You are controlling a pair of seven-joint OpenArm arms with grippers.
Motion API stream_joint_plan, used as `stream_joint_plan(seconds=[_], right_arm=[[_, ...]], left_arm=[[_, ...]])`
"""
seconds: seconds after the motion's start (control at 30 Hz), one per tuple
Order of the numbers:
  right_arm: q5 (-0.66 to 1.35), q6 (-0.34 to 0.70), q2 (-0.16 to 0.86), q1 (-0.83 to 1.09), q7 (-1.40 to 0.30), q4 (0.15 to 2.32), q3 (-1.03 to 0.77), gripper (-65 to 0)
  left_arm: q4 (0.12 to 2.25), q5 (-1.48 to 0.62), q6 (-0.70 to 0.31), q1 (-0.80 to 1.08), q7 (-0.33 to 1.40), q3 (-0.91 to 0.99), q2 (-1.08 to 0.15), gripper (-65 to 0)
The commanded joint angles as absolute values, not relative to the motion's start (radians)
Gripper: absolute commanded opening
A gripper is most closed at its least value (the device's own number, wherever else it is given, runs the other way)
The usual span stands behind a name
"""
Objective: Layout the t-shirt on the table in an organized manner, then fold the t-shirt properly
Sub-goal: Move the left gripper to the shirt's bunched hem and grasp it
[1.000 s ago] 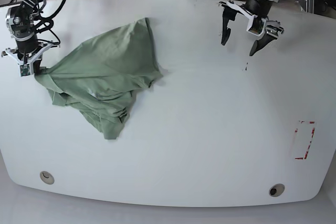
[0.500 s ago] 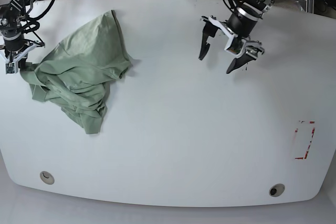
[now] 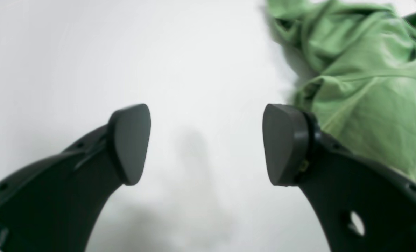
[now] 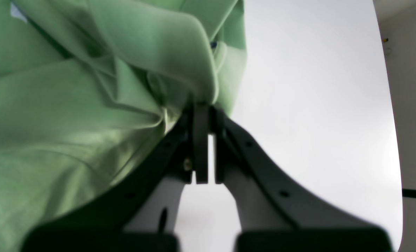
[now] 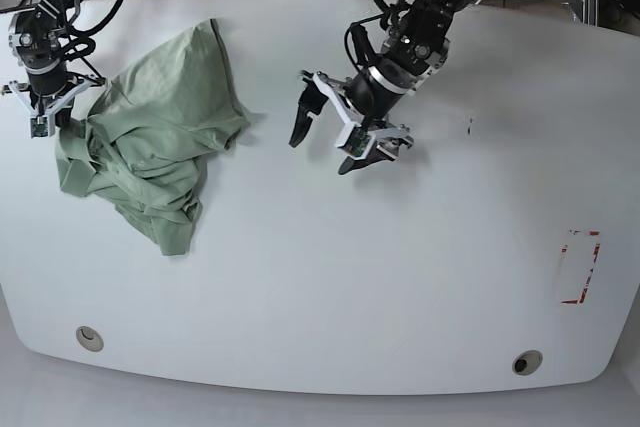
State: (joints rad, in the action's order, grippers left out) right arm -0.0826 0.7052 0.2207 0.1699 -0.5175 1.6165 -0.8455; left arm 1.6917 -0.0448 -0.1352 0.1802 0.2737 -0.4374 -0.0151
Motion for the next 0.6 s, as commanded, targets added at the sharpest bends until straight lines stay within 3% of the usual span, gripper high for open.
stream_joint_plan(seconds=[0.0, 0.33, 0.57], right_arm=[[-0.074, 0.698, 0.226, 0.163, -0.495, 1.635, -0.849, -64.8], [-0.074, 0.698, 0.206, 0.185, -0.495, 1.638, -0.791, -64.8], [-0.074, 0.698, 0.188, 0.186, -0.495, 1.639, -0.783, -64.8]], left_arm=[[1.658, -0.051, -0.153, 0.137, 0.246, -0.469, 0.015, -19.2], [1.434, -0.051, -0.277, 0.061, 0.246, -0.493, 0.134, -19.2], [1.291, -0.054, -0.292, 0.016, 0.242, -0.501, 0.157, -19.3]])
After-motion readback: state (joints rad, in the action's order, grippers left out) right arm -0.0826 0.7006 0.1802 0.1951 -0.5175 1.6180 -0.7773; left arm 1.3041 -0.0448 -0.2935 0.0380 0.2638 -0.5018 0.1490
